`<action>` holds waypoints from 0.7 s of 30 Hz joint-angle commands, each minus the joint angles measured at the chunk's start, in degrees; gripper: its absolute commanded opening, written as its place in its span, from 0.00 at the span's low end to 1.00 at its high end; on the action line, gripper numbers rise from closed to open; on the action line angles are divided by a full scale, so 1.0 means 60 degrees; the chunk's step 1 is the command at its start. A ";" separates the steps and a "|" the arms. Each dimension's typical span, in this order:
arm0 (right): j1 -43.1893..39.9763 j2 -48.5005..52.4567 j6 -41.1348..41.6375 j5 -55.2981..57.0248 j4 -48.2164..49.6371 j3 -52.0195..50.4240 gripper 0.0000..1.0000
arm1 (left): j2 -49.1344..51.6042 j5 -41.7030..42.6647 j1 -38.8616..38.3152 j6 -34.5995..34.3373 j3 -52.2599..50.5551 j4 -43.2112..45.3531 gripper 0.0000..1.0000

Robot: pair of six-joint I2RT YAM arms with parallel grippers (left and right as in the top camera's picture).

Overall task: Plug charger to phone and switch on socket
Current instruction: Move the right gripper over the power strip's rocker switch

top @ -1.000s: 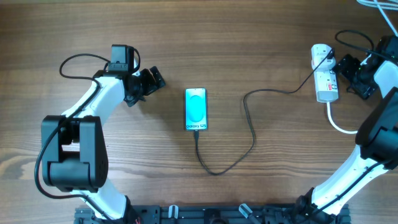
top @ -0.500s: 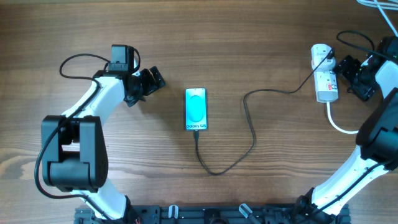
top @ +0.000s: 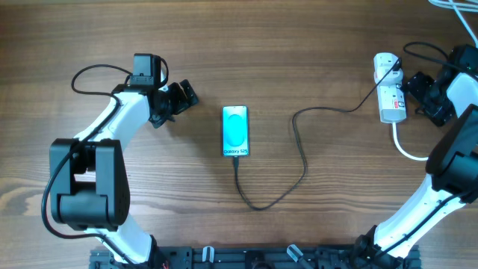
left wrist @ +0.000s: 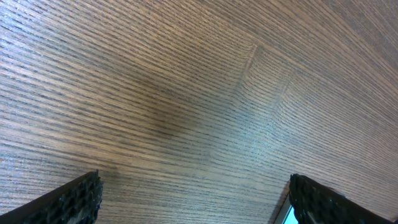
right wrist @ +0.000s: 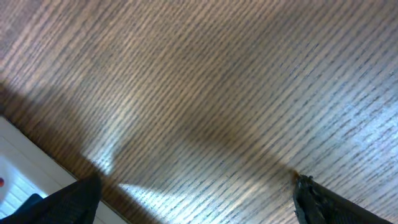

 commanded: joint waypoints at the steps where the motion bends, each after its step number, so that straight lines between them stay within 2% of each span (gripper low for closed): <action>1: 0.0120 0.0299 -0.0237 -0.0940 0.0160 -0.0211 1.00 | -0.0208 0.0044 0.0047 0.0084 0.0004 0.0004 1.00; 9: -0.0200 -0.0528 -0.0357 -0.1158 0.0339 -0.0149 1.00 | -0.0208 0.0044 0.0047 0.0084 0.0004 0.0004 1.00; 21: -0.0138 -0.0444 -0.0484 -0.1264 0.0335 -0.0208 1.00 | -0.0208 0.0044 0.0047 0.0084 0.0004 0.0004 1.00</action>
